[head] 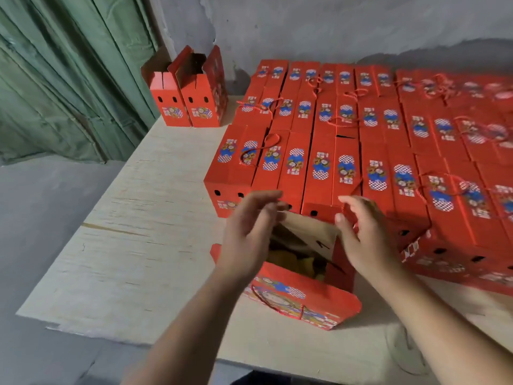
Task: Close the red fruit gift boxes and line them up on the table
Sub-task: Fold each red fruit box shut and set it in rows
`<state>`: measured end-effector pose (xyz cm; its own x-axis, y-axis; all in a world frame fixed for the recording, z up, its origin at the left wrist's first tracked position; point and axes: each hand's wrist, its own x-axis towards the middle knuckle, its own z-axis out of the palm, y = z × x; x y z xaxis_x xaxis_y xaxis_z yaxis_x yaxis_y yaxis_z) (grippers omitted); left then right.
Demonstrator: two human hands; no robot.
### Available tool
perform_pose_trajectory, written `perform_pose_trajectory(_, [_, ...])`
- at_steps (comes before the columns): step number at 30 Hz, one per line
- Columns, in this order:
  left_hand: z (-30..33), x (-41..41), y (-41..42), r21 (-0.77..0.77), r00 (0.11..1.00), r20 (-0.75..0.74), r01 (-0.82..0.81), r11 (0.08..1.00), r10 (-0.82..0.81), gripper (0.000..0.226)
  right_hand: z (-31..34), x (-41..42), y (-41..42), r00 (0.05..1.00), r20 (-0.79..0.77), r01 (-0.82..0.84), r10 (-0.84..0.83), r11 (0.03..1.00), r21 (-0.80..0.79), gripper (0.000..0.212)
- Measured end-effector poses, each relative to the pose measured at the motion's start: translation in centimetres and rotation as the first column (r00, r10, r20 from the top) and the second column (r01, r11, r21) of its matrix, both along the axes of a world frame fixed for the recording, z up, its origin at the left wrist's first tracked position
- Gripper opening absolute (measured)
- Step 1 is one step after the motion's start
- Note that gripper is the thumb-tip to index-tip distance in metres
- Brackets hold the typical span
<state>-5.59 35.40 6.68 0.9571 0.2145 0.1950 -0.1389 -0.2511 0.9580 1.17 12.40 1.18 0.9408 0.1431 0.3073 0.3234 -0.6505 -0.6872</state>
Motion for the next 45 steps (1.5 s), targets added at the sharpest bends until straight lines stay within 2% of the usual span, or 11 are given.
perform_pose_trajectory(3, [-3.1, -0.4, 6.7, 0.447, 1.000, -0.005, 0.027, 0.894, -0.027, 0.029, -4.4, -4.0, 0.7, 0.996, 0.078, 0.057, -0.051, 0.996, -0.070, 0.070])
perform_pose_trajectory(6, [-7.1, -0.2, 8.9, 0.175, 0.957, -0.244, 0.205, 0.963, -0.160, 0.047, -6.8, -6.0, 1.5, 0.966, 0.142, 0.224, -0.216, 0.974, -0.041, 0.086])
perform_pose_trajectory(9, [-8.9, 0.1, 9.0, 0.056, 0.941, -0.265, 0.234, 0.970, -0.212, 0.044, -6.8, -6.4, 1.4, 0.914, 0.260, 0.299, -0.311, 0.950, 0.087, 0.081])
perform_pose_trajectory(14, [-10.5, -0.3, 8.3, -0.037, 0.955, -0.252, 0.155, 0.987, -0.159, 0.050, -4.3, -4.2, 0.6, 0.933, -0.123, 0.359, -0.337, 0.891, 0.277, 0.073])
perform_pose_trajectory(16, [-10.5, -0.9, 7.7, -0.104, 0.962, -0.242, 0.104, 0.989, -0.126, 0.067, -3.8, -5.7, 1.7, 0.970, -0.240, 0.171, -0.050, 0.841, 0.514, 0.087])
perform_pose_trajectory(19, [-10.3, -2.3, 7.4, -0.145, 0.965, -0.246, 0.056, 0.988, -0.090, 0.069, -7.3, -7.2, 0.3, 0.992, -0.084, 0.115, -0.097, 0.961, 0.253, 0.057])
perform_pose_trajectory(25, [-11.1, -4.5, 8.0, -0.020, 0.961, -0.274, 0.031, 0.999, -0.036, 0.063, -6.8, -5.7, -3.1, 0.915, -0.305, -0.299, 0.264, 0.952, -0.073, 0.030])
perform_pose_trajectory(34, [-13.5, -1.4, 7.7, -0.042, 0.961, -0.254, -0.120, 0.992, 0.105, 0.040, -5.8, -6.4, -2.7, 0.950, -0.293, -0.100, 0.105, 0.994, 0.034, 0.025])
perform_pose_trajectory(36, [-14.0, -1.4, 7.9, 0.041, 0.962, -0.249, -0.101, 0.994, 0.108, 0.038, -5.8, -6.8, -3.2, 0.981, -0.184, -0.057, 0.066, 0.997, 0.052, 0.057])
perform_pose_trajectory(39, [-14.0, -1.6, 7.7, 0.230, 0.975, -0.166, -0.105, 0.967, 0.146, 0.026, -4.9, -6.7, -1.9, 0.968, -0.247, -0.016, 0.044, 0.993, 0.114, 0.034])
perform_pose_trajectory(45, [-13.5, -1.9, 7.6, 0.611, 0.995, 0.038, -0.100, 0.786, 0.097, 0.049, -4.6, -6.8, -0.5, 0.997, 0.079, 0.004, 0.019, 0.958, -0.286, 0.028])
